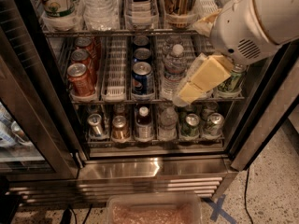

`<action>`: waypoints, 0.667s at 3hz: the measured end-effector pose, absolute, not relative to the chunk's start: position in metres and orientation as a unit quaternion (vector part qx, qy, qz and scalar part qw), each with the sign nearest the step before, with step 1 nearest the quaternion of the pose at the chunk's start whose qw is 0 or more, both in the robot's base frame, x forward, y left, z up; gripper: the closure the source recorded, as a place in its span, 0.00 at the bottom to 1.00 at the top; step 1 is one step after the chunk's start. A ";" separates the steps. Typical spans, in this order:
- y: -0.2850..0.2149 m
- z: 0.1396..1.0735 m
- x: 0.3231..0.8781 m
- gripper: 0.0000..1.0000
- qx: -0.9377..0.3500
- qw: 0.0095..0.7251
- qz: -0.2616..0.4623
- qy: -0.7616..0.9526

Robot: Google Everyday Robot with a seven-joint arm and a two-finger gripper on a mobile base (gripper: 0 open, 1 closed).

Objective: Pick blue plastic bottle from top shelf of fridge

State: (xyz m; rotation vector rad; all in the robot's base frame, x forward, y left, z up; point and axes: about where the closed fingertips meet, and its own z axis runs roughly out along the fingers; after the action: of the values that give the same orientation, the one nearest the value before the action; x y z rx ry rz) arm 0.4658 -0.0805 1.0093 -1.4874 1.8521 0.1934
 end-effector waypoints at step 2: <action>-0.034 1.021 0.456 0.00 -0.528 0.459 0.092 0.708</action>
Offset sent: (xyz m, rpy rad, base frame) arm 0.0085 0.0798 0.0360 0.3601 -0.2716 -0.1604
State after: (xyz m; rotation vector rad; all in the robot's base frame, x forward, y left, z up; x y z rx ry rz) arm 0.4559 -0.0335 1.0209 -1.2993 1.7444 0.2274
